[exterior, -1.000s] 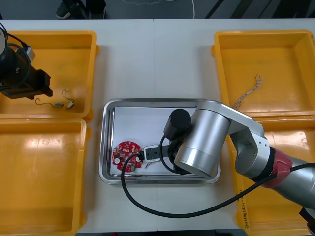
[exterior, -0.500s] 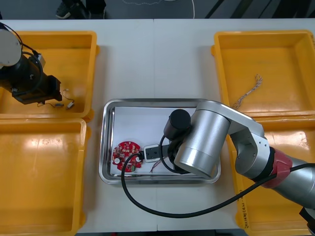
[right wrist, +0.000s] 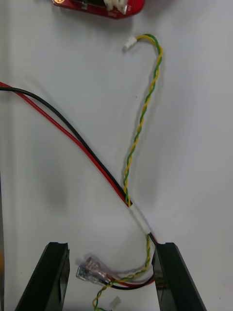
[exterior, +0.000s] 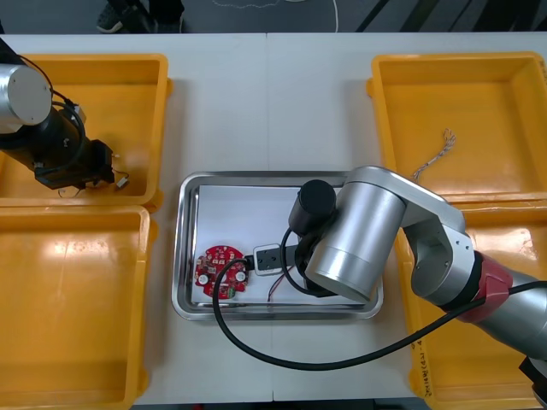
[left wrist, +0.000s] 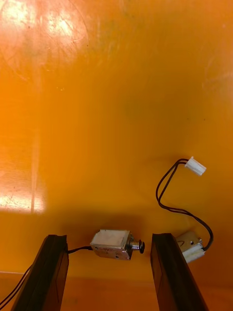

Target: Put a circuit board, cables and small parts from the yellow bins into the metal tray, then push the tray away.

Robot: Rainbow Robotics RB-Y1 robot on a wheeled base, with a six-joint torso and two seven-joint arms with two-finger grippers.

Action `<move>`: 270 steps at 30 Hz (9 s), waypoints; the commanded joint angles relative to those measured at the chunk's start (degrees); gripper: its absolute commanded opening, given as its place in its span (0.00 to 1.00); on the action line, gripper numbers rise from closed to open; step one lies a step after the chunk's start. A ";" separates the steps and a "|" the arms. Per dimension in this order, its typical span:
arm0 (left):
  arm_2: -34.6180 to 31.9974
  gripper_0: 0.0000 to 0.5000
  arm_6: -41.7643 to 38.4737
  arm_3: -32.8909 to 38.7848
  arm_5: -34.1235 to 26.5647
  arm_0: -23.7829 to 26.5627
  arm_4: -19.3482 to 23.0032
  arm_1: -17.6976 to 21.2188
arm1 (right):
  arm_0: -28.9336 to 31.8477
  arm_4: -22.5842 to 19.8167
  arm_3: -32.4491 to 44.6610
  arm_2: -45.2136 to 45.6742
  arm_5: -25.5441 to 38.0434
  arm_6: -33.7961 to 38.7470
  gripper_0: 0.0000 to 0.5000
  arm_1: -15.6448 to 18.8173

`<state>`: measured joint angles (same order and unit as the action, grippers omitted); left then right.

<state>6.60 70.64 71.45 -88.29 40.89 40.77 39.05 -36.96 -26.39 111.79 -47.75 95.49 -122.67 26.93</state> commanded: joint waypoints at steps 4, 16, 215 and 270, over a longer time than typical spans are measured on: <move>-0.01 0.98 8.99 0.44 1.54 1.30 -2.01 -1.61 | -3.82 -6.57 5.10 9.52 5.67 0.41 1.00 2.33; 0.08 0.35 9.70 0.35 2.07 0.07 -3.24 -2.22 | -7.07 -9.20 5.63 24.72 14.51 2.26 1.00 4.44; 7.81 1.00 -20.89 42.01 -21.71 5.43 4.59 -6.35 | -17.09 -6.48 -27.77 45.55 14.51 52.62 0.00 -0.30; -0.19 1.00 -1.73 14.59 -15.07 5.52 5.46 7.53 | -12.34 -4.72 -6.76 16.19 10.51 3.75 0.00 -3.03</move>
<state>5.46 64.79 86.96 -103.97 46.56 47.60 45.77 -49.31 -30.38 105.10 -29.95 107.34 -117.44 24.96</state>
